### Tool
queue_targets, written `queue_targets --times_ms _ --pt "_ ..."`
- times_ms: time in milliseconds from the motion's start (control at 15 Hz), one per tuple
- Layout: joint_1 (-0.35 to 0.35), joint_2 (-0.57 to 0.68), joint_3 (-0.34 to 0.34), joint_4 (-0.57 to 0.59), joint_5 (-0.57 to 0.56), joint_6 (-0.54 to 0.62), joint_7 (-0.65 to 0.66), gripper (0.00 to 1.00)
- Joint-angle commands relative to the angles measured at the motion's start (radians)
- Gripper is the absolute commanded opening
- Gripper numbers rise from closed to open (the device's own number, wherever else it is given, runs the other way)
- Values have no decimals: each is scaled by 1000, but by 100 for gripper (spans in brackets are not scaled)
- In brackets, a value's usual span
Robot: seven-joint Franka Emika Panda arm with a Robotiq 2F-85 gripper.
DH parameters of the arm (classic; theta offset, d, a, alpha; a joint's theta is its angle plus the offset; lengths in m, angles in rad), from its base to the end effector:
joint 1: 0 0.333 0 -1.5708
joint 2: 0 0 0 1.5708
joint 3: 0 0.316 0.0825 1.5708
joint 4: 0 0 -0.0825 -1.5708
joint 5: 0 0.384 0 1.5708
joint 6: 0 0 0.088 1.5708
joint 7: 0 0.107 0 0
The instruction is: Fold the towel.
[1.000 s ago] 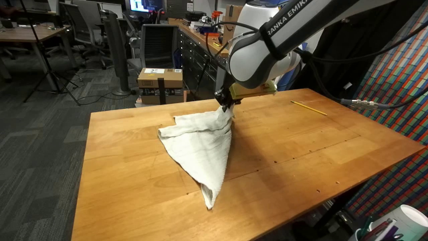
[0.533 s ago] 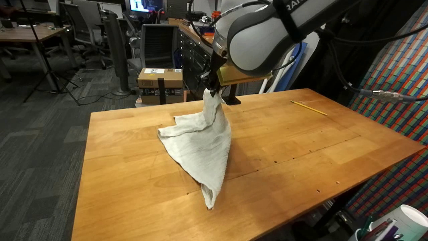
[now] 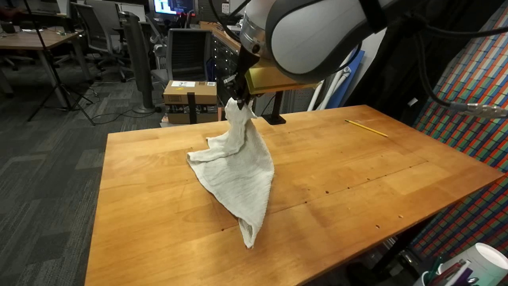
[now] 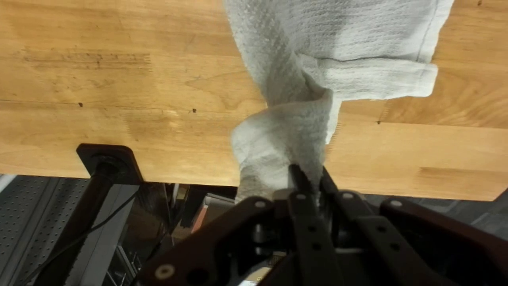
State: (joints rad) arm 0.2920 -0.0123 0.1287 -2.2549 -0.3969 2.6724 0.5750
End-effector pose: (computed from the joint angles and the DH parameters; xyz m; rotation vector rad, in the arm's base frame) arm 0.5006 0.2368 0.4131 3.0170 0.2456 0.7596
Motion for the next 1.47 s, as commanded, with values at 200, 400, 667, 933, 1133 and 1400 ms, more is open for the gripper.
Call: queue_targets --times_ms 200,400,667,933,1133,1400 --pt "-40 -217 79 -162 152 -46 -12 7" --pt "-28 -306 113 -223 246 -99 -41 7" --pt "-17 -391 167 -270 328 -167 -72 7" --pt "-17 -444 203 -308 369 -227 -88 7" --pt "-17 -469 220 -336 378 -252 -94 32" --pt "-18 -480 235 -359 373 -279 -92 55"
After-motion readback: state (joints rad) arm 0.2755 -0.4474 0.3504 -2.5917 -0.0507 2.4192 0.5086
